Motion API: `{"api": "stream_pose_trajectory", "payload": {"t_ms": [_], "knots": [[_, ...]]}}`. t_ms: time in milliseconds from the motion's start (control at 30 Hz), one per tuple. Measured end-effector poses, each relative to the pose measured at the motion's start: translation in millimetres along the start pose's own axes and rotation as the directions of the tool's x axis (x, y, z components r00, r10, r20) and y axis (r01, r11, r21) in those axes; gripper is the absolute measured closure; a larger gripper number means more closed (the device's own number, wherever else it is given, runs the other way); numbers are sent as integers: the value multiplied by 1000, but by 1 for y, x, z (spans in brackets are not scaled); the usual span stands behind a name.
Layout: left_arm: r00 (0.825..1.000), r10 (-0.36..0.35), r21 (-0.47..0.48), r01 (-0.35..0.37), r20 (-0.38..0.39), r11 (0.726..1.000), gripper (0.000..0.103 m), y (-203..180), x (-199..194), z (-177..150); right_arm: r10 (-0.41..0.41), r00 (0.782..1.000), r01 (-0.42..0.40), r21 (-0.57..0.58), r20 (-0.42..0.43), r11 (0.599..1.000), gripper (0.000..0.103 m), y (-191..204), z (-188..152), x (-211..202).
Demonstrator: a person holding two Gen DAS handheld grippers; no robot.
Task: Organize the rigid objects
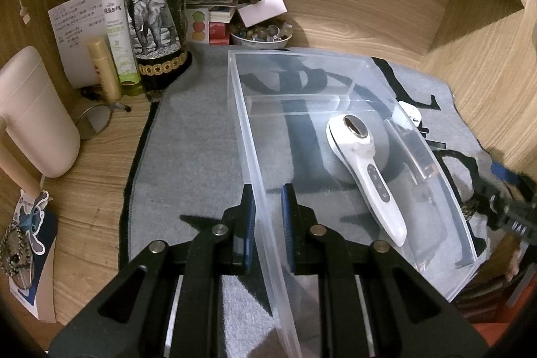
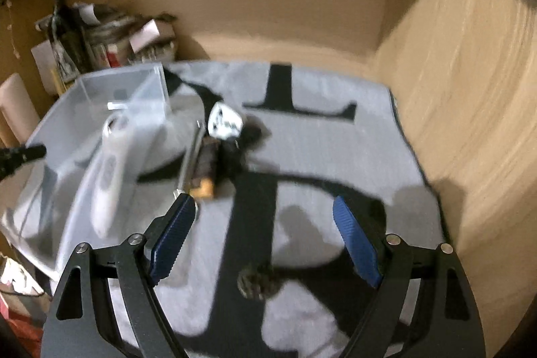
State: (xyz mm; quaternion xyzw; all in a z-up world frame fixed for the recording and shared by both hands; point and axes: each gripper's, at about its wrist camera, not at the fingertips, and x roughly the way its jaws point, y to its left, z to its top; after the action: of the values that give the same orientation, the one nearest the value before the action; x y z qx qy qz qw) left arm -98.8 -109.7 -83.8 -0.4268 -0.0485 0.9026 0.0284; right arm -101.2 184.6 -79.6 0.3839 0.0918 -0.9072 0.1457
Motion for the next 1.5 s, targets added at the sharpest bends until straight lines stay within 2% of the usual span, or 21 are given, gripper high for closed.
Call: {"api": "stream_pose_trajectory", "payload": {"t_ms": [100,333,467,600,667,900,1067,1300,1500], "knots": [[1000,4,2,-4,-2,1000,87,0,0,0,4,999,-4,10,-47,1000,21,-3,-15,6],[1000,7,3,-7,-2,1000,88,1,0,1,20,995,-16,47,-95,999,23,-8,-36,15],[1000,16,7,-16,-3,1000,88,0,0,0,40,992,-33,67,-121,997,44,-10,-43,20],[1000,15,5,-15,-3,1000,88,0,0,0,37,992,-31,54,-122,998,56,-8,-46,19],[1000,14,6,-14,-3,1000,88,0,0,1,47,992,-41,51,-121,998,71,-7,-46,19],[1000,12,5,-12,-2,1000,88,0,0,0,55,997,-51,70,-57,996,71,-8,-30,8],[1000,12,3,-12,-2,1000,88,-1,-1,0,61,998,-62,68,7,996,71,-3,-7,3],[1000,10,1,-10,-3,1000,88,-2,-2,0,117,989,-121,38,88,992,71,13,26,1],[1000,6,-8,-6,3,1000,88,-5,-4,0,171,973,-173,3,155,985,71,31,54,-2]]}}
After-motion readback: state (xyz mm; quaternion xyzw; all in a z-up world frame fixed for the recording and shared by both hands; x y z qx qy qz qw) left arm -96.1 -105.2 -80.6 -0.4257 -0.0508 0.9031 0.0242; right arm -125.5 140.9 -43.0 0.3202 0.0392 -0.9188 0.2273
